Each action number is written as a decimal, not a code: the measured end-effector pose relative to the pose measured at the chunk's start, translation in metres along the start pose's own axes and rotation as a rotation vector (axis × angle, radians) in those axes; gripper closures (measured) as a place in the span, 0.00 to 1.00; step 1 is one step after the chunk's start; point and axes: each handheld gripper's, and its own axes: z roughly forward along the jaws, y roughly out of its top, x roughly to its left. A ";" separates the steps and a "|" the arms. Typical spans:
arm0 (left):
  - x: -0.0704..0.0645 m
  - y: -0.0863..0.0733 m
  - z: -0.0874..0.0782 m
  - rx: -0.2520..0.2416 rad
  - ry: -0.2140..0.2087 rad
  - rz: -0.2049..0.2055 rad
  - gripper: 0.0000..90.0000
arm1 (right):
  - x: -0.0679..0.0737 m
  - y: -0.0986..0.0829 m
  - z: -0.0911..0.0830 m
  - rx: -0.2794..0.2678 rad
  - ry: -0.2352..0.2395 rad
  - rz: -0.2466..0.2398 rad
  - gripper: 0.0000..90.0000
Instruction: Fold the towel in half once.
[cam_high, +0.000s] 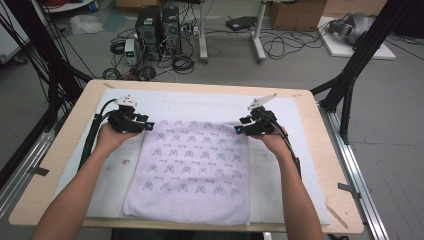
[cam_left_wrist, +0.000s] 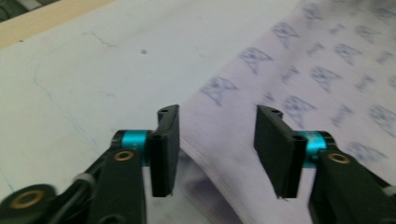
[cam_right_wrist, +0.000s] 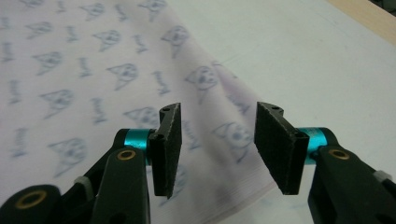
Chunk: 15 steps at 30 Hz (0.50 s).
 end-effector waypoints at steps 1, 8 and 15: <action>0.003 0.001 0.004 0.010 0.003 -0.009 0.49 | -0.003 -0.001 0.005 -0.004 -0.012 -0.005 0.57; 0.012 -0.003 0.018 0.050 -0.032 -0.012 0.86 | -0.014 -0.015 0.025 0.079 0.014 0.038 0.68; -0.022 -0.009 -0.016 -0.016 -0.145 0.099 0.96 | -0.001 -0.017 0.014 0.078 0.048 0.015 0.79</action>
